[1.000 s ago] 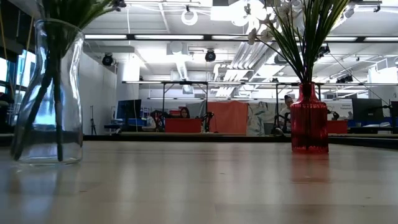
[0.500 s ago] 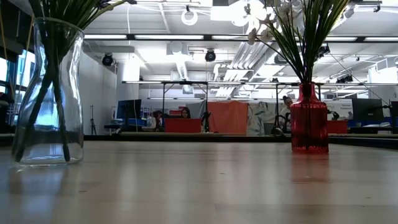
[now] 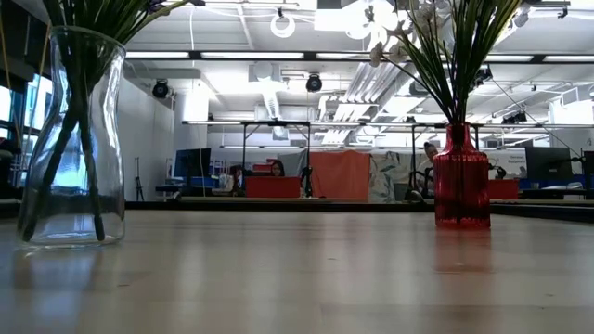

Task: Sort flowers into vase by color
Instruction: Return to Home Position

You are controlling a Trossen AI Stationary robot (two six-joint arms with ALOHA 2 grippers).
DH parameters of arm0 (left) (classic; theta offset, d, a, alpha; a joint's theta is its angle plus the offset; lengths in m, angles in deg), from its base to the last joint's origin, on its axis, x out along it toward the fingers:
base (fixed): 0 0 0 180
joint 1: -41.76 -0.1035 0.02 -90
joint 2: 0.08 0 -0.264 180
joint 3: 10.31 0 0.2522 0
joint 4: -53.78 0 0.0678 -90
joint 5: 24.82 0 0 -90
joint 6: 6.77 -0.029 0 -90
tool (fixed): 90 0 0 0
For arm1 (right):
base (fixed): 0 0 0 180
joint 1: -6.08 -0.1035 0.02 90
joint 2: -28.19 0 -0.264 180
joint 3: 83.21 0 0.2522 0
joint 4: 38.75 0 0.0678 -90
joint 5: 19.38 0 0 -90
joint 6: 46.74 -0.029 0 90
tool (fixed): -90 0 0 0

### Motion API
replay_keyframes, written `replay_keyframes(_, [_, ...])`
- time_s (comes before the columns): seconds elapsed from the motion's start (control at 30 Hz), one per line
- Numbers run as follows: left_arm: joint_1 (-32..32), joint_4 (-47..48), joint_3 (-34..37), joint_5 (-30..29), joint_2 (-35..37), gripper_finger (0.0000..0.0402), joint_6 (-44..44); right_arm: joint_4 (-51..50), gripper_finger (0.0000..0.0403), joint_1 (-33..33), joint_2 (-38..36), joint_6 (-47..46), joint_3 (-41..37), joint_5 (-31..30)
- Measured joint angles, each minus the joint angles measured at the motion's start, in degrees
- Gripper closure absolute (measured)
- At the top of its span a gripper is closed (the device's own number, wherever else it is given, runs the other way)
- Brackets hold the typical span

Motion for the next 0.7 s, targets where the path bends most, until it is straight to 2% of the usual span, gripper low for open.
replay_keyframes(0.07, [-2.4, 3.2, 0.1, 2.7, -1.4, 0.0281, -0.6, -5.5, 0.0389, -0.2, -1.4, -3.6, 0.0, 0.2])
replay_keyframes(0.17, [-6.1, 7.7, 0.1, 7.3, -2.3, 0.0347, -1.3, -12.3, 0.0385, -2.0, -2.9, -9.2, 0.0, -0.7])
replay_keyframes(0.23, [-8.7, 10.4, 0.1, 10.0, -1.8, 0.0386, -1.7, -15.6, 0.0396, -4.0, -3.6, -12.3, 0.0, -2.0])
replay_keyframes(0.37, [-12.5, 10.1, 3.5, 12.1, 2.3, 0.0391, -1.0, -17.7, 0.0399, -8.8, -4.9, -17.9, 0.0, -7.6])
replay_keyframes(0.47, [-13.4, 3.2, 11.0, 12.3, 7.6, 0.04, 2.3, -17.7, 0.0402, -12.4, -5.5, -20.0, 0.0, -13.8])
replay_keyframes(0.57, [-13.3, -5.2, 21.6, 11.6, 13.2, 0.04, 7.9, -17.7, 0.0402, -15.0, -5.6, -21.9, 0.0, -18.4])
replay_keyframes(0.7, [-12.3, -15.3, 36.1, 8.5, 20.0, 0.0401, 16.6, -17.6, 0.0402, -16.5, -5.7, -24.5, 0.0, -19.4])
